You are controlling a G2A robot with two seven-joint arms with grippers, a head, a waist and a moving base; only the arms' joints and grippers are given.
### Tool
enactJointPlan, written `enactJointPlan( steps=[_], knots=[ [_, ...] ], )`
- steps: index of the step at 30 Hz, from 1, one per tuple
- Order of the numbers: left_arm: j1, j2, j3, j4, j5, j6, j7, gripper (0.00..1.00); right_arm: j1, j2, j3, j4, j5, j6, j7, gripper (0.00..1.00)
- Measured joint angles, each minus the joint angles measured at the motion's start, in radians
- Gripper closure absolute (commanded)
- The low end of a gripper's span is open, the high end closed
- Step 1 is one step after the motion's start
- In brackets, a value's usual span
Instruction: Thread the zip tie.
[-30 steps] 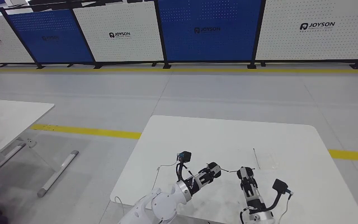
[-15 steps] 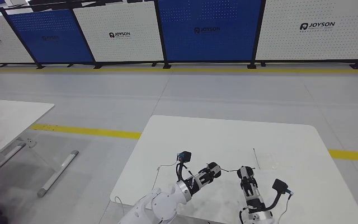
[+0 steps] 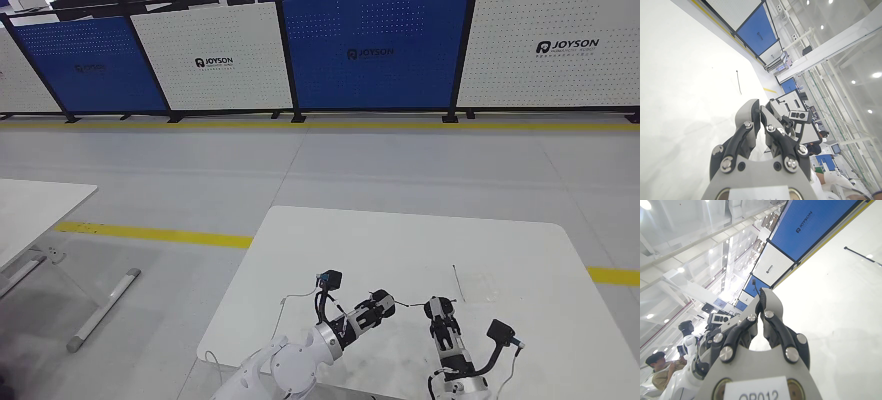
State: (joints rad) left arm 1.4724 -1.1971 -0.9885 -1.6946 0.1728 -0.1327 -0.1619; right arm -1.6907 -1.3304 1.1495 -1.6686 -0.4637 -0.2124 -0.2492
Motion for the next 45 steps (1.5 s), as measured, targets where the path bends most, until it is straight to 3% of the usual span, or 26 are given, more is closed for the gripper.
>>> enactJointPlan(
  steps=[24, 34, 45],
  knots=[
    [0.000, 0.000, 0.000, 0.000, 0.000, 0.000, 0.000, 1.00, 0.001, 0.000, 0.014, -0.004, -0.005, 0.015, 0.034, 1.00],
    [0.001, -0.001, -0.001, 0.007, 0.002, -0.001, 0.014, 1.00, -0.011, 0.000, 0.029, -0.001, 0.030, -0.021, 0.053, 1.00],
    [0.002, -0.001, -0.002, 0.006, 0.001, -0.001, 0.017, 1.00, 0.005, -0.004, 0.025, 0.001, 0.040, -0.007, 0.071, 1.00]
  ],
)
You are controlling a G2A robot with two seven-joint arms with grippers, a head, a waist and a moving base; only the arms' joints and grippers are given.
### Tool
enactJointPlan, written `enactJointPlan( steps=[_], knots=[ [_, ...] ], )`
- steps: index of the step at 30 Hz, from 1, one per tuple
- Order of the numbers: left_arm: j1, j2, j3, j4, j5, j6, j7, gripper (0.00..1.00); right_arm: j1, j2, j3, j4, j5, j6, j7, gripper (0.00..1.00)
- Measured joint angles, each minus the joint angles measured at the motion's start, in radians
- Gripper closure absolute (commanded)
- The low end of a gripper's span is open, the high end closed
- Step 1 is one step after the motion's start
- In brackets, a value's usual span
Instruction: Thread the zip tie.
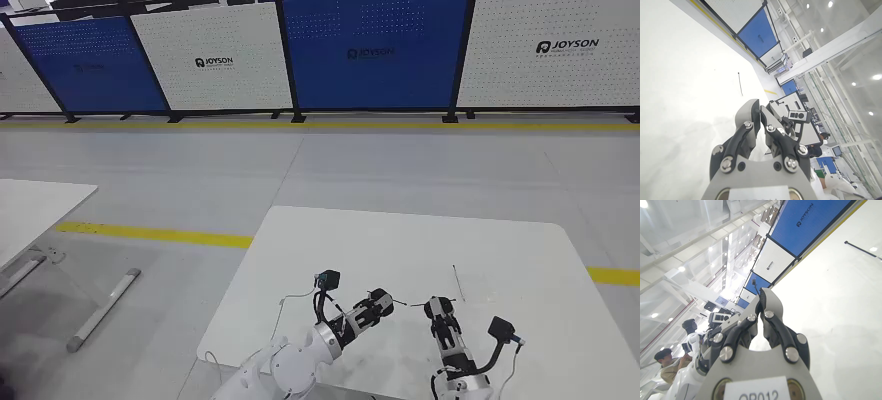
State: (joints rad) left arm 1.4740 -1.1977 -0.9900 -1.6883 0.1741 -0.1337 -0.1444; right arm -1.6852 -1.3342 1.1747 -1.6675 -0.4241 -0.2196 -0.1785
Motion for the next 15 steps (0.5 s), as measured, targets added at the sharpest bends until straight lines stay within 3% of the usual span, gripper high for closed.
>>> enactJointPlan(
  steps=[15],
  knots=[
    [0.000, 0.000, 0.000, 0.000, 0.000, 0.000, 0.000, 1.00, 0.022, -0.008, -0.020, 0.014, -0.017, 0.025, 0.005, 1.00]
  ],
)
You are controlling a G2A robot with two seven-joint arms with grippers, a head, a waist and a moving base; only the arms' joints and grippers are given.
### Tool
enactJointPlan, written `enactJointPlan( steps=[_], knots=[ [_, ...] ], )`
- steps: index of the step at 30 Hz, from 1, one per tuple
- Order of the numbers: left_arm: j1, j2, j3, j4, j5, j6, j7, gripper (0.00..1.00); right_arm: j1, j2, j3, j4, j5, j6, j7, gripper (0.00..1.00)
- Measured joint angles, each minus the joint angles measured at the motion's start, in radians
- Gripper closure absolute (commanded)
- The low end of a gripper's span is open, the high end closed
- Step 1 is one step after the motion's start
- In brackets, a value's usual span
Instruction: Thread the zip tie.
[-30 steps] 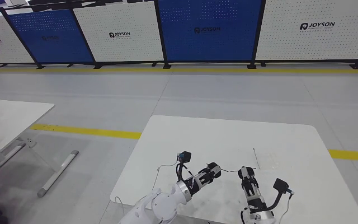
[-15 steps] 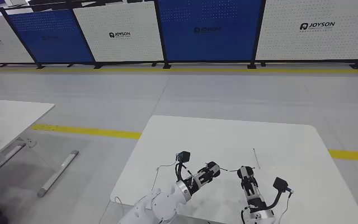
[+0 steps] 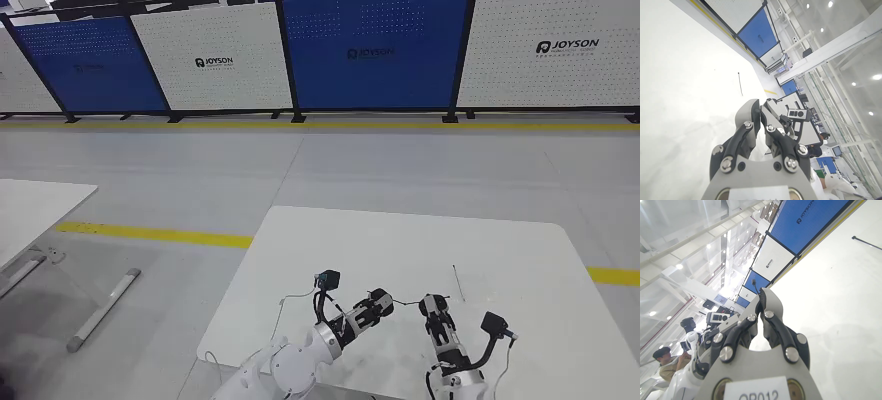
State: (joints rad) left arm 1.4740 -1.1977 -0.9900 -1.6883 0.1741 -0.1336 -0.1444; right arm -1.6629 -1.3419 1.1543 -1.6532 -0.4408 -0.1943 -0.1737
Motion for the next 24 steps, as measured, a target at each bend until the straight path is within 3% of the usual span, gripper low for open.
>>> enactJointPlan(
  steps=[24],
  knots=[
    [0.000, 0.000, 0.000, 0.000, 0.000, 0.000, 0.000, 1.00, 0.001, -0.005, 0.008, 0.004, 0.000, 0.005, 0.006, 1.00]
  ],
)
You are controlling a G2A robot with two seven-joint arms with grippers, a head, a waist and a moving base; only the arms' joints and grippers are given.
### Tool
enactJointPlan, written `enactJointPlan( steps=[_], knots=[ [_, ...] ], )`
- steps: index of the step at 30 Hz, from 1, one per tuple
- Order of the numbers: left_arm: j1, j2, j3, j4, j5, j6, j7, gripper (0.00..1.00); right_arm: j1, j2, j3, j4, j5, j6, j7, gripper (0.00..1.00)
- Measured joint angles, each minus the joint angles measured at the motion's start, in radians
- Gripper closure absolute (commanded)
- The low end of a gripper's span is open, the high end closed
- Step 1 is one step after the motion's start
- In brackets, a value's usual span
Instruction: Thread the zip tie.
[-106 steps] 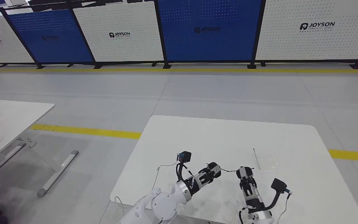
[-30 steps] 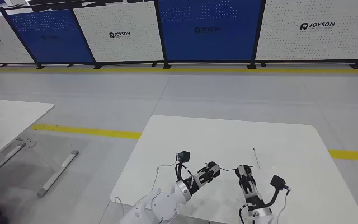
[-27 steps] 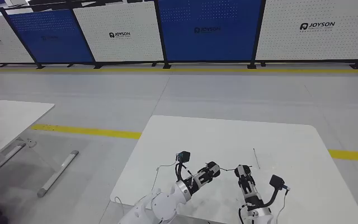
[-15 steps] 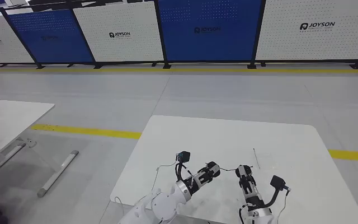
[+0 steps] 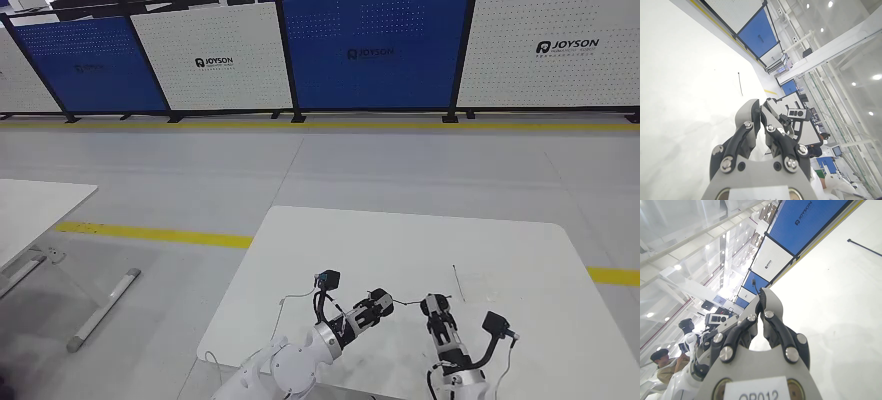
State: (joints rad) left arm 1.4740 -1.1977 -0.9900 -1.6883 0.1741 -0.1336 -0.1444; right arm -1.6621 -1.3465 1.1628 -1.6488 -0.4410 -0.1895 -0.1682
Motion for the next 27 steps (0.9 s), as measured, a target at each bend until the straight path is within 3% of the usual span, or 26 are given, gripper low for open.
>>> enactJointPlan(
  steps=[27],
  knots=[
    [0.000, 0.000, 0.000, 0.000, 0.000, 0.000, 0.000, 1.00, -0.005, -0.003, 0.005, -0.002, -0.014, -0.013, 0.004, 1.00]
  ],
)
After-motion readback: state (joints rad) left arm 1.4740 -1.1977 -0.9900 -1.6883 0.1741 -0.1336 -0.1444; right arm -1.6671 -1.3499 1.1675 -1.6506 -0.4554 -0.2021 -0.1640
